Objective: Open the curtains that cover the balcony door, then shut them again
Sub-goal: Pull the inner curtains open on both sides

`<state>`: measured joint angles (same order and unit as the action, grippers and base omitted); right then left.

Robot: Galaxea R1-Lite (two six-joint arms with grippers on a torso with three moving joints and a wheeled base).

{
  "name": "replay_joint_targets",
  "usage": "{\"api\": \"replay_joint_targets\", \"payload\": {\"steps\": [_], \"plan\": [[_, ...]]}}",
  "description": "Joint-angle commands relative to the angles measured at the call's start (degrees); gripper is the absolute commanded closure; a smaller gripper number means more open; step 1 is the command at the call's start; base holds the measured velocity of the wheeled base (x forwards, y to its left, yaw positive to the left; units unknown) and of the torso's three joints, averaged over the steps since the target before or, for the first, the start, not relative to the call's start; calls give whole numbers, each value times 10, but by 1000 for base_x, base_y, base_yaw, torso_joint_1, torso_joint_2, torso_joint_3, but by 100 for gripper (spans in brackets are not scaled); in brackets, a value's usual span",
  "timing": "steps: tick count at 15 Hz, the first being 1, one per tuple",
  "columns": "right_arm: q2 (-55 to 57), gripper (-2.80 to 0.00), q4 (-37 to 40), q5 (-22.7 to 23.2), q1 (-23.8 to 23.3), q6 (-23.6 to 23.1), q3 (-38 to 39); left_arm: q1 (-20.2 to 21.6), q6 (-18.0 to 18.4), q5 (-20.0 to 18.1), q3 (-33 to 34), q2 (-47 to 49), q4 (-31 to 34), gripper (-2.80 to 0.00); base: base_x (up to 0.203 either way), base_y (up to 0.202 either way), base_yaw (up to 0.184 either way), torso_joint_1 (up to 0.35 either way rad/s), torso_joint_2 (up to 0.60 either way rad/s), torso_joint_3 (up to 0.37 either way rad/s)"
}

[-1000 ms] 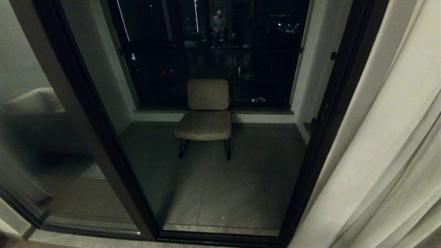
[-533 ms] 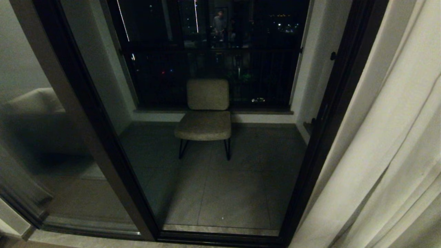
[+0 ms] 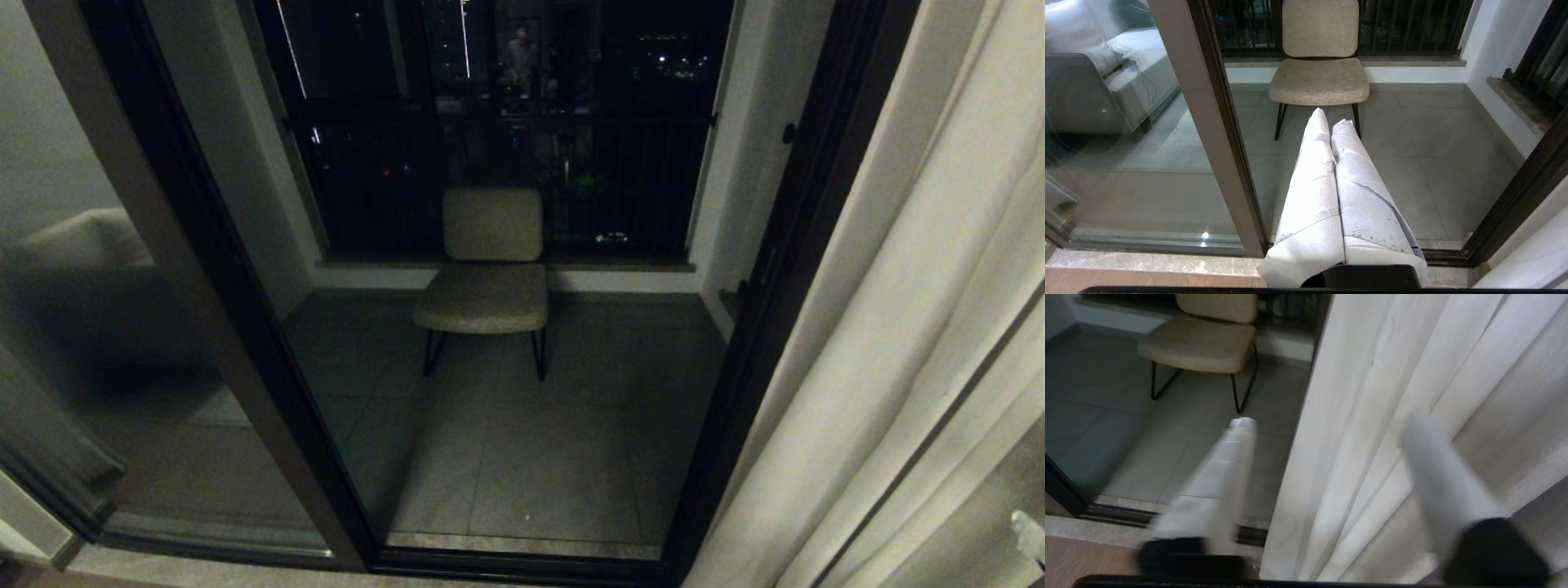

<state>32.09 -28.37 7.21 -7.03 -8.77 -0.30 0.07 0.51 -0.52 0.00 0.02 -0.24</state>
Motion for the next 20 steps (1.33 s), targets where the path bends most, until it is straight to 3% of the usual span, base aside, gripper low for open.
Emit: {"api": "replay_joint_targets", "payload": {"steps": [1,6,13,20], "plan": [[-45,0,13,-38,58,-1,2,0,0,0,0,0,0,0,0,0,0,0,0,0],[-120,0,75,-39,74,-5,2,0,0,0,0,0,0,0,0,0,0,0,0,0],[-318,0,282,-38,74,-16,1,0,0,0,0,0,0,0,0,0,0,0,0,0],[-320,0,284,-37,74,3,2,0,0,0,0,0,0,0,0,0,0,0,0,0]]}}
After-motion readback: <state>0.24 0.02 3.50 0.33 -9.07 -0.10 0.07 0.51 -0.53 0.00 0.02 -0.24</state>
